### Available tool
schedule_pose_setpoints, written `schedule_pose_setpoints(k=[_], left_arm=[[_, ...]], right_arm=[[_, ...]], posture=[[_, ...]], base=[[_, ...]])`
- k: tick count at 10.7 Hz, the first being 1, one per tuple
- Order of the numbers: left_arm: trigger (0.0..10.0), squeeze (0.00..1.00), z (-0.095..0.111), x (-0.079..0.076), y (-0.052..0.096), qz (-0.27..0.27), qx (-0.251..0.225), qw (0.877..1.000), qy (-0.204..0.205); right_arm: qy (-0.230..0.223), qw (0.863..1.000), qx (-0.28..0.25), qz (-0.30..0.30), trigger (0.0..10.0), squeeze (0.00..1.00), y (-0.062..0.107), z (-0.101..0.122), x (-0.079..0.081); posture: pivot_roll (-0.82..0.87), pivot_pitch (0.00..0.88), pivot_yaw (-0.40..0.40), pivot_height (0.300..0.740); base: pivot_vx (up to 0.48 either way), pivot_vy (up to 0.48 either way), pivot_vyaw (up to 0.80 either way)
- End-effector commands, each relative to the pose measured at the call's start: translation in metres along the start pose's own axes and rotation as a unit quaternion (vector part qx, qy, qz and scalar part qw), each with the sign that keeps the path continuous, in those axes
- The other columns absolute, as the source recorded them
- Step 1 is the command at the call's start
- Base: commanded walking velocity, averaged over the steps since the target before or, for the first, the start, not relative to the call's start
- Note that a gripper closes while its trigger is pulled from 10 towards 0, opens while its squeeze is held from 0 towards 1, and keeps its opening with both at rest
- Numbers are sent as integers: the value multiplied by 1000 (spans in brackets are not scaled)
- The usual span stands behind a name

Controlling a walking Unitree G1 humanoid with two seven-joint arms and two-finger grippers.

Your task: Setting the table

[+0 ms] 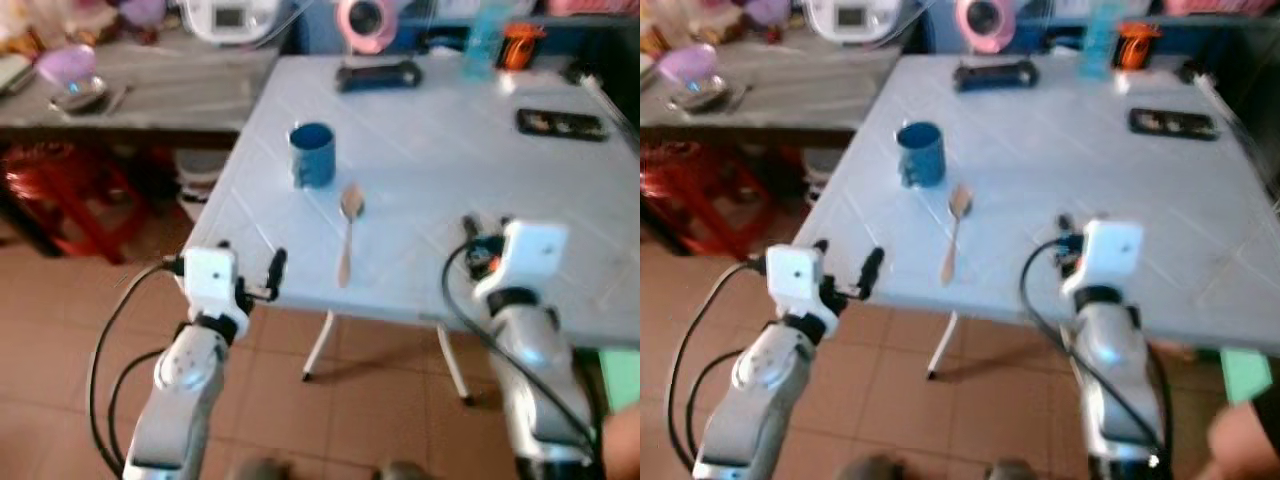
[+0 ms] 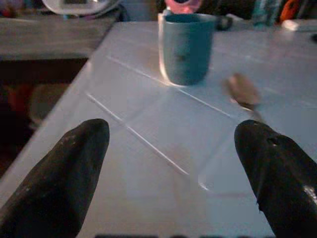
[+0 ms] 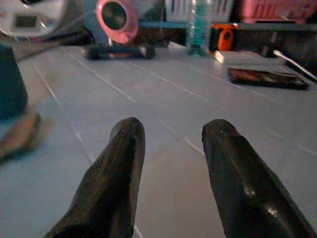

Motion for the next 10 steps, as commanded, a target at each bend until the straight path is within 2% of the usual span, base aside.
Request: schedule_pose_setpoints(k=[1, 4, 5, 7, 9, 10], left_arm=[[10000, 0, 0, 12, 4, 19, 0, 1000, -7], [10000, 0, 0, 11, 5, 20, 2, 1000, -9], [10000, 0, 1, 9, 8, 14, 3, 1000, -10], [10000, 0, -1, 9, 12, 13, 10, 1000, -17], [10000, 0, 1, 9, 13, 14, 6, 1000, -22], [10000, 0, 2, 6, 13, 7, 5, 1000, -26]], right_arm=[[-9, 1000, 1, 19, 10000, 0, 0, 0, 13], [-12, 999, 1, 39, 10000, 0, -8, 3, 21], [-18, 998, 0, 59, 10000, 0, -15, 6, 30], [-30, 997, -4, 67, 10000, 0, -25, 10, 38], [-38, 997, -1, 64, 10000, 0, -21, 7, 40], [-37, 997, 3, 62, 10000, 0, -18, 4, 40]], posture=[[12, 81, 80, 740], [14, 100, 78, 740], [21, 118, 83, 740], [42, 131, 83, 740], [42, 134, 84, 740], [40, 136, 84, 740]], base=[[0, 0, 0], [0, 0, 0], [0, 458, 0], [0, 456, 0], [0, 442, 0], [262, 0, 0]])
Point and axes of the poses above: a point about 5 cm out from each wrist's last joint towards the gripper, its own y axis pointing back from the gripper into the wrist, its own z axis along the axis of the wrist's last joint, x = y × z, the point moved 6 cm from there along -y, pointing out of the wrist towards the gripper, and after that the axes turned 2 degrees about -y, right-handed, at the moved point
